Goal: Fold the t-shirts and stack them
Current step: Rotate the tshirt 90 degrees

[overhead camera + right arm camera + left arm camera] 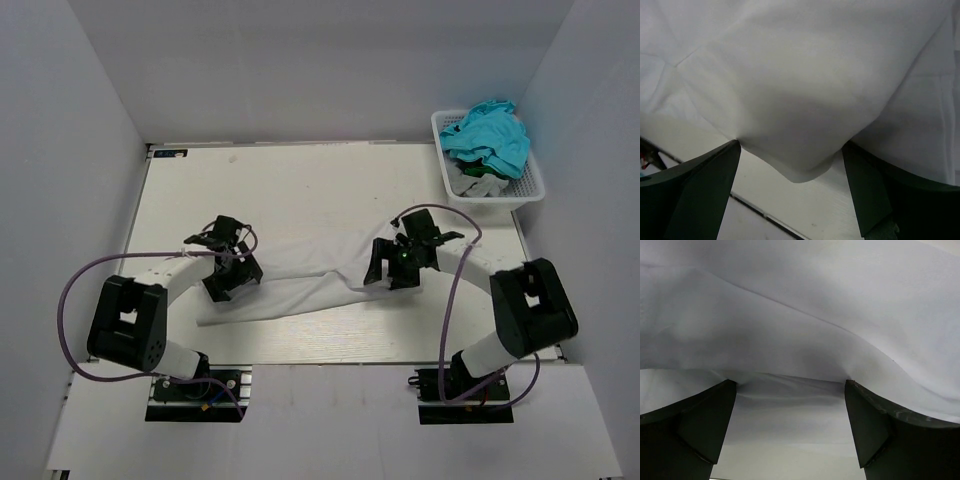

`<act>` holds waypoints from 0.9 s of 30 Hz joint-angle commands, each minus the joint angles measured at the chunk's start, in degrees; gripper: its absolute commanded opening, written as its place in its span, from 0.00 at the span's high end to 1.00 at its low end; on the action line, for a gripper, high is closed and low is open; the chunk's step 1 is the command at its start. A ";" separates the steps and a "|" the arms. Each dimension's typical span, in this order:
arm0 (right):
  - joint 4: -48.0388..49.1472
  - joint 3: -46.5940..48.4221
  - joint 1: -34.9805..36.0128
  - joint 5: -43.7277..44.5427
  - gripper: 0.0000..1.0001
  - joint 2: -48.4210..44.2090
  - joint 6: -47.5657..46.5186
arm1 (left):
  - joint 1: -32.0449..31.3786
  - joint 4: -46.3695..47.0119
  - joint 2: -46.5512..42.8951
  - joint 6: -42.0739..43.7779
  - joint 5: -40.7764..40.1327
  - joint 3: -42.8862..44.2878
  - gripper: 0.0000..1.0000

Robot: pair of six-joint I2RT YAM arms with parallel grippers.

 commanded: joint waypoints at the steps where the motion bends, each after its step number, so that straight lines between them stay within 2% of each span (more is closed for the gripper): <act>1: 4.23 3.76 -0.50 -0.21 0.10 4.72 1.20 | -3.05 0.93 -0.80 -4.78 1.37 -3.31 0.00; 4: 2.32 9.11 -1.12 3.31 0.10 13.93 0.43 | -5.51 -2.56 -0.27 -6.55 1.90 -1.57 0.00; 5: 2.04 13.47 -1.64 4.45 0.10 17.02 0.07 | -6.83 -3.45 -0.27 -6.55 2.42 -0.95 0.00; 9: 3.79 25.27 -1.82 3.32 0.10 25.47 -1.60 | -10.00 -3.99 -0.80 -6.55 7.08 1.33 0.00; 10: 3.80 29.73 -1.91 2.97 0.10 30.10 -2.64 | -10.70 -3.99 -0.19 -6.55 7.09 2.13 0.00; 11: 3.62 31.87 -2.09 2.79 0.10 31.89 -3.00 | -11.49 -3.99 0.51 -6.55 7.61 4.22 0.00; 12: 4.14 38.24 -2.00 2.79 0.10 35.04 -4.31 | -12.80 -2.60 2.69 -5.25 9.35 6.85 0.00; 15: 3.36 45.84 -1.91 2.45 0.10 41.91 -6.68 | -15.61 -2.06 7.18 -4.71 10.78 12.13 0.00; 16: 2.49 54.74 -1.91 2.70 0.10 45.40 -7.39 | -16.15 -1.53 8.59 -4.19 10.17 15.63 0.00; 18: -0.33 60.60 -2.26 3.58 0.10 49.89 -8.80 | -17.73 3.46 11.14 -4.88 10.77 18.03 0.00; 19: -0.77 68.20 -2.35 4.45 0.10 52.62 -8.89 | -18.26 5.57 11.67 -5.40 11.39 19.35 0.00; 21: -0.51 72.30 -2.61 4.46 0.10 56.92 -8.98 | -19.40 11.37 12.81 -7.42 13.14 20.14 0.00; 23: -0.77 78.79 -2.62 5.08 0.10 58.18 -8.98 | -21.25 14.10 13.35 -7.96 13.93 20.85 0.00; 27: 1.60 80.31 -2.53 6.13 0.10 56.44 -9.68 | -23.19 10.98 15.55 -5.87 13.43 25.06 0.00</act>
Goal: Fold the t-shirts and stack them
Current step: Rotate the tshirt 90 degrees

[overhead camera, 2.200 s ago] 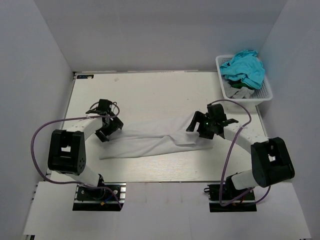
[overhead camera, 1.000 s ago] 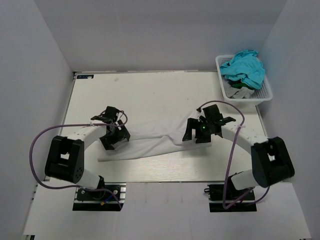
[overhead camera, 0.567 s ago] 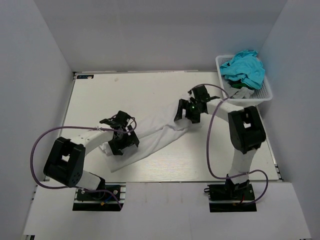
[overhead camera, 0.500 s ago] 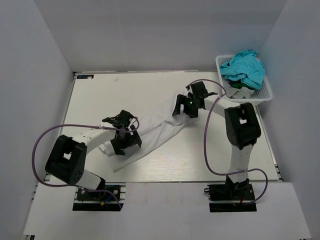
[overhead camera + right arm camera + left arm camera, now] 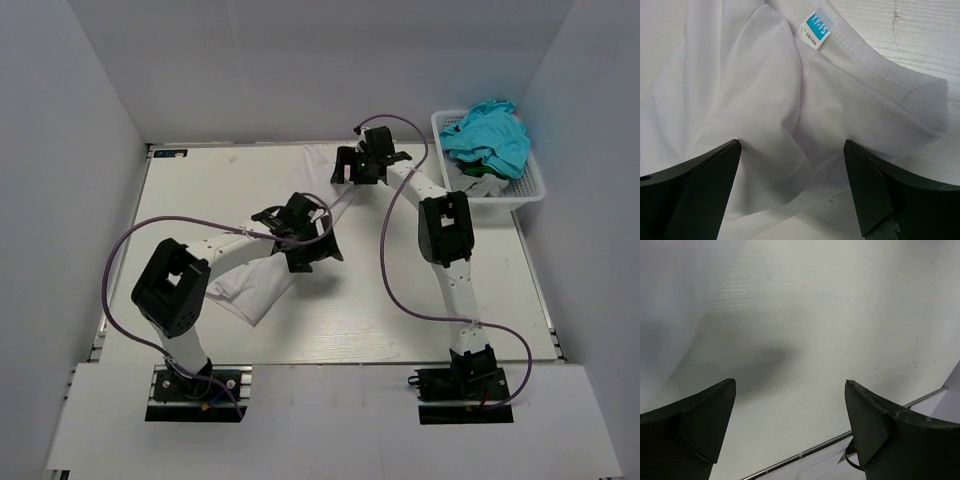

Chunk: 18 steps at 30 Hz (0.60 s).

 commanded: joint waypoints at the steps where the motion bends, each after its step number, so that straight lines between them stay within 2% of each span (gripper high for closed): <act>1: -1.07 3.05 -0.45 2.65 0.10 -2.91 -2.88 | -1.92 -0.54 -0.73 1.69 -0.91 5.39 0.00; 5: -2.82 -0.89 0.77 8.00 0.10 -10.47 -5.70 | -2.63 -6.77 -9.60 3.54 -15.40 6.64 0.00; 6: -3.09 -2.38 0.95 8.54 0.10 -13.96 -5.88 | -2.63 -8.44 -12.05 4.24 -22.83 6.64 0.00; 9: -6.51 -4.42 1.65 8.47 0.10 -18.29 -5.97 | -0.88 -20.82 -20.94 0.75 -38.15 6.64 0.00; 10: -8.43 -5.38 2.70 6.28 0.10 -18.65 -6.84 | -0.87 -29.12 -24.35 -3.88 -42.72 7.42 0.00; 11: -8.97 -7.82 4.45 4.35 0.10 -19.44 -7.89 | -0.87 -33.03 -25.60 -5.84 -48.42 8.13 0.00; 13: -9.77 -9.33 8.24 3.02 0.10 -20.67 -9.30 | -0.17 -42.59 -27.89 -9.18 -53.98 11.64 0.00; 15: -8.29 -12.67 13.60 -1.10 0.10 -21.11 -9.04 | 0.54 -47.02 -28.51 -10.16 -56.81 15.32 0.00; 16: -7.15 -13.12 15.00 -2.25 0.10 -20.94 -7.30 | 0.54 -51.92 -28.51 -13.91 -58.31 16.39 0.00; 18: -5.82 -13.56 19.55 -7.52 0.10 -19.28 -5.62 | 1.67 -53.55 -30.08 -15.09 -61.75 17.89 0.00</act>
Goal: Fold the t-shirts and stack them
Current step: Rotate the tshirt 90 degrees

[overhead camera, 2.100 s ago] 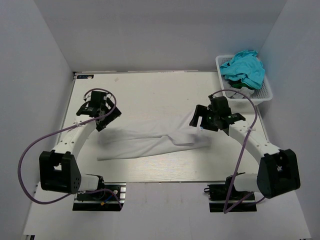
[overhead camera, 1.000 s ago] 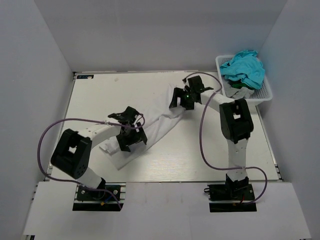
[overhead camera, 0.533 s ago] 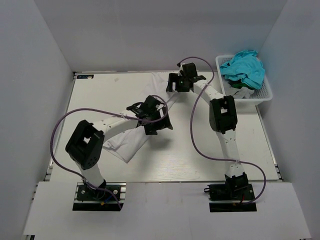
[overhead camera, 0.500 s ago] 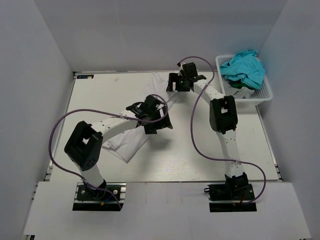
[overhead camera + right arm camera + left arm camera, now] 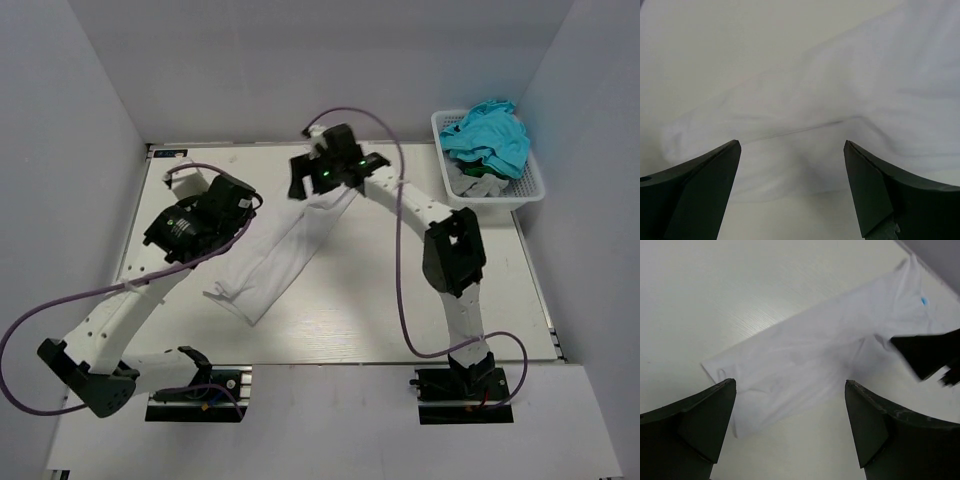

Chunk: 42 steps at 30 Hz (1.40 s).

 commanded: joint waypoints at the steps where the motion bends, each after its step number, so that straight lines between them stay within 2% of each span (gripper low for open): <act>1: 0.11 -2.24 7.76 -9.76 0.10 3.33 2.72 | 0.91 -14.03 -1.61 -6.15 -11.00 2.02 0.00; 5: 0.90 -1.36 15.14 -14.51 0.10 5.97 3.80 | 1.44 -13.50 -5.83 -6.15 -13.11 3.34 0.00; 9: -2.78 0.22 21.99 -14.95 0.10 7.64 0.46 | 1.44 -12.10 -7.07 -5.10 -11.89 1.67 0.00; 15: -0.95 -12.59 22.10 -17.34 0.10 4.75 1.78 | 1.44 -11.49 -5.75 -4.23 -9.95 0.44 0.00; 19: -5.86 -15.41 20.69 -14.26 0.10 4.30 -1.29 | 1.44 -6.66 -5.75 -0.62 -8.63 -0.08 0.00; 23: -4.83 -27.70 19.46 -12.59 0.10 -0.70 -1.30 | 1.44 -2.52 -4.62 1.67 -5.39 -0.70 0.00; 27: 0.19 -43.95 15.69 -10.92 0.10 -11.15 3.62 | 1.44 0.73 -1.98 5.79 -0.64 -1.31 0.00; 30: 1.43 -51.06 14.27 -9.07 0.10 -17.92 4.24 | 1.44 4.15 -0.58 9.92 4.81 -2.98 0.00; 35: 1.35 -56.64 14.18 -5.67 0.10 -29.59 5.03 | 1.44 8.11 1.36 14.85 12.46 -6.58 0.00; 42: 0.11 -52.95 16.98 -3.27 0.10 -40.08 2.92 | 1.44 8.82 0.31 17.93 21.77 -14.75 0.00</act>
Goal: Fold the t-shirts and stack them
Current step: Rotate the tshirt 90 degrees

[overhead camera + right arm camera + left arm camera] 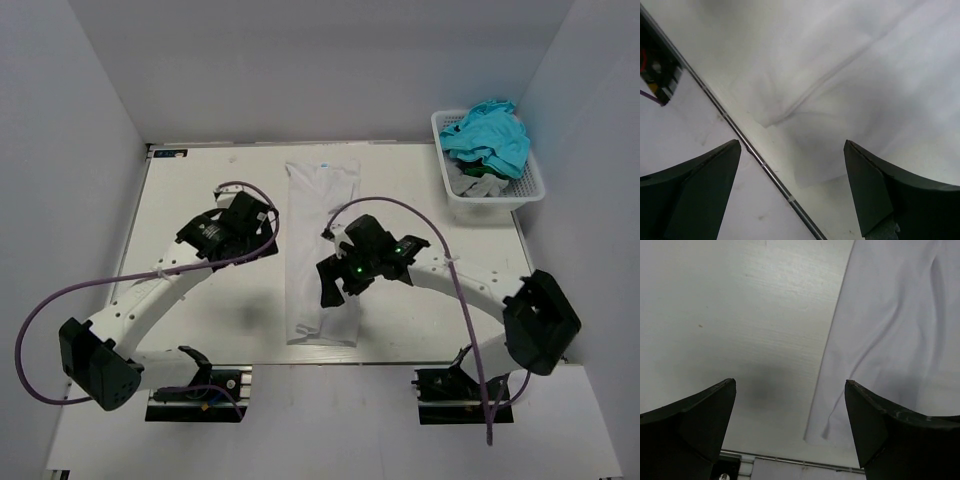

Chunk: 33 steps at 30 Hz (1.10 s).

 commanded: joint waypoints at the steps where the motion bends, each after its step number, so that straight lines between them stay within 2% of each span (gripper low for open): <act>1: -0.35 4.29 2.85 3.18 0.10 -4.19 -2.52 | 0.26 0.89 -1.70 2.06 8.42 -3.87 0.00; 6: 5.18 1.76 9.69 7.47 0.10 -2.27 -5.86 | 0.26 6.06 -2.32 3.03 19.67 -13.89 0.00; 8: 5.27 2.01 10.85 8.72 0.10 -0.26 -8.14 | 0.26 8.25 -0.39 3.03 20.31 -16.70 0.00; 9: 5.62 2.45 12.77 9.59 0.15 1.24 -8.76 | 0.26 8.88 0.31 3.03 21.09 -17.33 0.00; 10: 5.45 3.15 13.40 10.03 0.15 1.95 -10.16 | 0.26 8.88 0.93 3.03 21.71 -17.33 0.00; 16: 5.27 4.13 18.58 20.56 0.23 8.46 -10.97 | 0.26 10.11 3.66 4.26 21.10 -17.33 0.00; 18: 6.06 3.60 18.76 22.07 0.30 8.63 -9.57 | 0.26 10.64 4.28 4.26 21.62 -17.95 0.00; 19: 6.50 3.51 18.85 23.38 0.41 8.63 -9.30 | 0.26 11.25 4.28 4.26 21.63 -17.95 0.00; 21: 7.29 2.37 19.38 25.06 0.48 7.94 -7.64 | 0.26 11.26 4.28 4.26 22.15 -18.56 0.00; 22: 8.60 2.19 19.38 25.33 0.56 7.67 -7.28 | 0.26 11.26 4.28 4.26 22.15 -18.56 0.00; 23: 8.79 1.84 19.29 25.51 0.60 7.15 -6.14 | 0.26 11.26 4.80 4.26 22.15 -18.56 0.00; 25: 9.32 1.22 19.47 24.54 0.62 6.44 -4.21 | 0.26 11.78 4.80 4.26 22.15 -18.56 0.00; 29: 9.76 -1.58 19.47 24.80 1.00 4.25 -1.74 | 0.26 11.78 4.80 4.26 22.15 -19.09 0.00; 33: 8.61 -5.00 19.91 27.09 1.00 0.47 3.96 | 0.26 12.31 4.80 4.26 22.68 -19.09 0.00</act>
